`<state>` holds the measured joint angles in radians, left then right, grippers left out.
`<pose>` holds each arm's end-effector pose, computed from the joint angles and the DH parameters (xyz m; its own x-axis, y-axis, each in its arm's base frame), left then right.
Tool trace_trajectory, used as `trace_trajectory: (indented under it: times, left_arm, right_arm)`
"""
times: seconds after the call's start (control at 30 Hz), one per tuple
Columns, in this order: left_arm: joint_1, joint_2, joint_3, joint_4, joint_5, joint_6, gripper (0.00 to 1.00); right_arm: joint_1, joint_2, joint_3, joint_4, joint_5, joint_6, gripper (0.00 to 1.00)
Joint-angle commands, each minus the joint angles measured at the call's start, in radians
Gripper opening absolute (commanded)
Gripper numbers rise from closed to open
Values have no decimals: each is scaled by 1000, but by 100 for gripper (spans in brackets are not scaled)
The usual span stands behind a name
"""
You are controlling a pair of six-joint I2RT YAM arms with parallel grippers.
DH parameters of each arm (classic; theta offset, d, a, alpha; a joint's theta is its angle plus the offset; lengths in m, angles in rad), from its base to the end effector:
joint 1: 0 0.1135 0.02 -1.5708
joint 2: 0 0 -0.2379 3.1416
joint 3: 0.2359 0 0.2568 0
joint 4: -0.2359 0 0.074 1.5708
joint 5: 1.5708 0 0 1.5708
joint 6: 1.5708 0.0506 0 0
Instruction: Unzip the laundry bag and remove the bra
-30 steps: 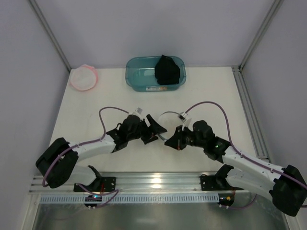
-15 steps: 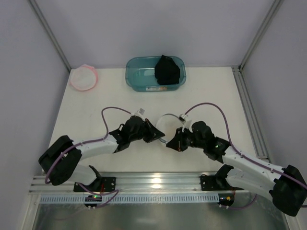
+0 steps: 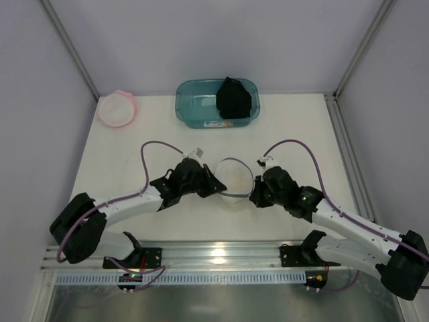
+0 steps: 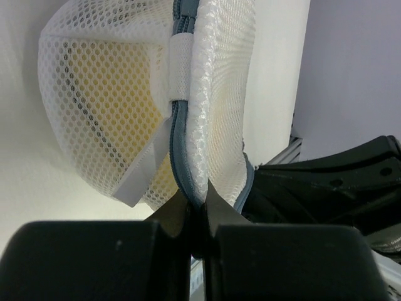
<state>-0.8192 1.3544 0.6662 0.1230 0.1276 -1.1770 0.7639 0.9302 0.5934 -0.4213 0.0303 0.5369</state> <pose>0.2034 -0.2271 0.1671 -0.8773 -0.4028 -0.2611 -0.0315 0.5911 -0.8060 0.1627 0.1537 0.1927 -0.7722 -0.0317 -0.6346 -0.3265 0.8766 0.3535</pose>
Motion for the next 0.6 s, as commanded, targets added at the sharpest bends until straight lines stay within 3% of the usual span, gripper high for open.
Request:
trace_trajectory:
  times: [0.0, 0.3, 0.57]
  left_arm:
    - [6, -35, 32, -94, 29, 89, 0]
    - [6, -3, 90, -193, 125, 215, 0]
    - [9, 38, 144, -276, 199, 309, 0]
  right_arm:
    - [-3, 30, 43, -109, 215, -15, 4]
    - [-3, 111, 111, -103, 405, -60, 4]
    - [-6, 113, 128, -68, 456, -106, 4]
